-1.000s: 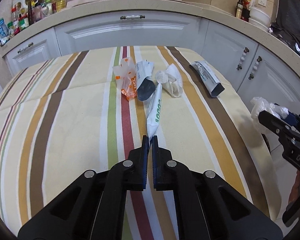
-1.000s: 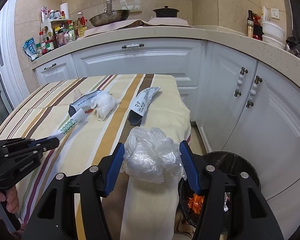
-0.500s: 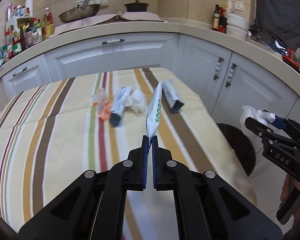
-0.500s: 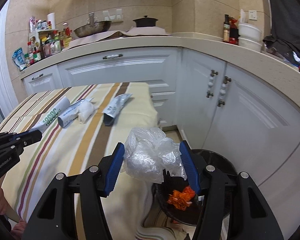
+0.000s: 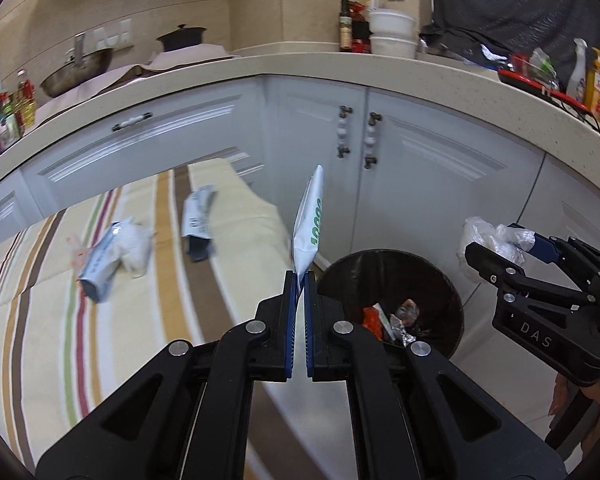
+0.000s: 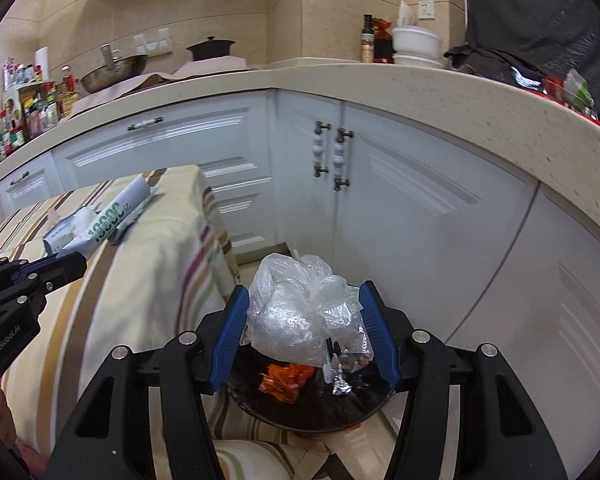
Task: Collect trash
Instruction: 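Carry the clear bag and white tube over the bin and open both grippers, then move both tools back over the table trash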
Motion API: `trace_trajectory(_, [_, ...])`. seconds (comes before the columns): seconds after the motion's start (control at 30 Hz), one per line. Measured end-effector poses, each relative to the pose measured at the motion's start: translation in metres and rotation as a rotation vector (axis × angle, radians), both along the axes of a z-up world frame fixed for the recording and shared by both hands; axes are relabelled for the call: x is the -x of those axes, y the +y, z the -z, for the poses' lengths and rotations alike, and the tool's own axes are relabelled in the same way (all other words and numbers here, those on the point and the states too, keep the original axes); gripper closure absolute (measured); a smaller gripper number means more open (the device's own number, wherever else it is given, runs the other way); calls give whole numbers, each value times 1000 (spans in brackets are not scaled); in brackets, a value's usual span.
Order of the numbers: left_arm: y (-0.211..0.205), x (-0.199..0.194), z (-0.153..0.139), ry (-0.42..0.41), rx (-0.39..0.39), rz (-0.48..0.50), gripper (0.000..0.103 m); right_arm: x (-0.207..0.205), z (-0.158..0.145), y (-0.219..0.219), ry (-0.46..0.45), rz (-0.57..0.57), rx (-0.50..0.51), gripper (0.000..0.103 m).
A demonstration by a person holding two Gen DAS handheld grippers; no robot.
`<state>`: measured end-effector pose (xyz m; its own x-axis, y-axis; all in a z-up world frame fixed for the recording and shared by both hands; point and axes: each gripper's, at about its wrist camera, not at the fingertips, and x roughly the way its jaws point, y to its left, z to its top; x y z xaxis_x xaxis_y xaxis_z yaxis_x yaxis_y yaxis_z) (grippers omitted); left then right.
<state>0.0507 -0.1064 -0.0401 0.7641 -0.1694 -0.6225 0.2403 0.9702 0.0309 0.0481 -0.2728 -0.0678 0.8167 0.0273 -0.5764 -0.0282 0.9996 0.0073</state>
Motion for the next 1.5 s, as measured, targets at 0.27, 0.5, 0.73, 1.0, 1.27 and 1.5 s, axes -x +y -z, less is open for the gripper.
trace_trajectory(0.27, [-46,-27,14,26,-39,37,99,-18,16,-29,9,46,-16,47])
trace_trajectory(0.5, [-69,-49,24,48,-75,31,62,-44,39,-47,43,101,-32,36])
trace_trajectory(0.73, [-51,-45,18,40,-61,5,56,-39,38,-48,34,112,-47,35])
trace_trajectory(1.0, [4,-33,-1,-2,-41,-94,55,-36,16,-18,-5,45,-65,35])
trace_trajectory(1.27, [82,-22,-10,-17,-56,-260,50,-48,-5,44,-34,-89,-73,35])
trace_trajectory(1.5, [145,-15,-12,-16,-53,-398,50,-61,-16,104,-41,-210,-65,35])
